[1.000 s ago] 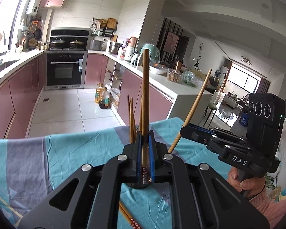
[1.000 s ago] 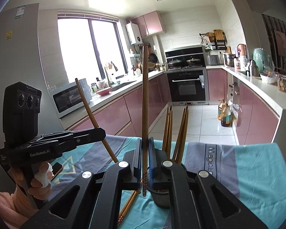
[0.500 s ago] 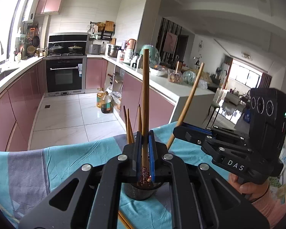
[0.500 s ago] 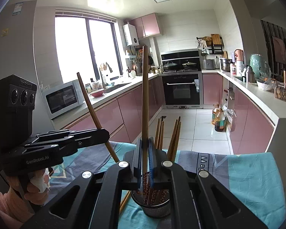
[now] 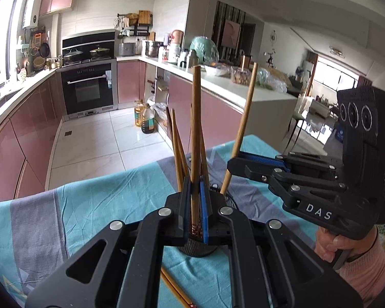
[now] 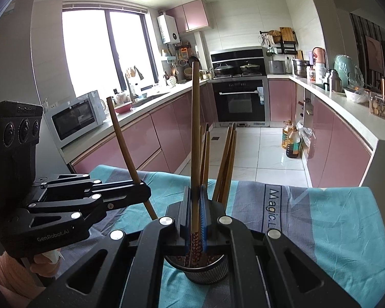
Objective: Organize utensils
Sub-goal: 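Raise the left gripper's chopstick over the mesh cup and lower it in while the right gripper does likewise, then open both grippers to drop the chopsticks into the cup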
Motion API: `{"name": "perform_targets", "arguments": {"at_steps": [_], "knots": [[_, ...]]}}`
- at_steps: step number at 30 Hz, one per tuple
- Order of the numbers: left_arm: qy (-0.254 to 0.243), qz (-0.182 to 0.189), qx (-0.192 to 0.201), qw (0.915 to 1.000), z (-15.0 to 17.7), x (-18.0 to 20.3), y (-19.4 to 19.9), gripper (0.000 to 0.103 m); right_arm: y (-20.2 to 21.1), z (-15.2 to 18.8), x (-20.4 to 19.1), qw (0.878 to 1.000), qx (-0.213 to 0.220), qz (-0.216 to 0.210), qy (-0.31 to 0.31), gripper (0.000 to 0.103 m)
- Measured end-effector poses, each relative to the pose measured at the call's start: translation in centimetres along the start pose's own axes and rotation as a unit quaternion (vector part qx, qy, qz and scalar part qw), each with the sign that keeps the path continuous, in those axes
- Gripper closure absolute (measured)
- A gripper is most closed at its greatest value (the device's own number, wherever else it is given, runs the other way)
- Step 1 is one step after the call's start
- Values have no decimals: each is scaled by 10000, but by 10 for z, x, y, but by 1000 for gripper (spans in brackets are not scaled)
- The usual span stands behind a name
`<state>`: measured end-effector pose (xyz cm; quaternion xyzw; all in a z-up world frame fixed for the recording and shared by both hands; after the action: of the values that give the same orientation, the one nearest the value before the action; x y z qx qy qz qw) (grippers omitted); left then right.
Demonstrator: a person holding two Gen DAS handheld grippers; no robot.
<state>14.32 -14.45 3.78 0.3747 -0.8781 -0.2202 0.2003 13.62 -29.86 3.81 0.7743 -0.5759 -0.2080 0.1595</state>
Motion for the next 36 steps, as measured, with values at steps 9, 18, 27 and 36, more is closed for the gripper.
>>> {"name": "perform_targets", "arguments": {"at_steps": [9,18,27,36], "knots": [[-76,56,-370,9993,7,-2,-11,95,-15,10,-2,9994,-347,-7,35,97],[-7,35,-571,9984,5,-9,-30,95,-31,14,3,9984,-558,74,-57,97],[151,62,-590,9981,2,-16,-40,95,-37,13,8,9979,-611,94,-188,97],[305,130,-649,9973,11,-20,-52,93,-37,15,11,9978,-574,227,-250,96]]}}
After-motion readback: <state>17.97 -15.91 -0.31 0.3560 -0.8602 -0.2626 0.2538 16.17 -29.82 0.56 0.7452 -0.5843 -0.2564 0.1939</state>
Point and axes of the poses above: each gripper's, at about its wrist camera, not at the fingertips, and y roughly against the way its jaws point, x to its right, z to its underside, the point moved 2 cm from there along -y, roughly the way its jaws point, and after that the axes turned 8 degrees about z, right-handed, at the moved point
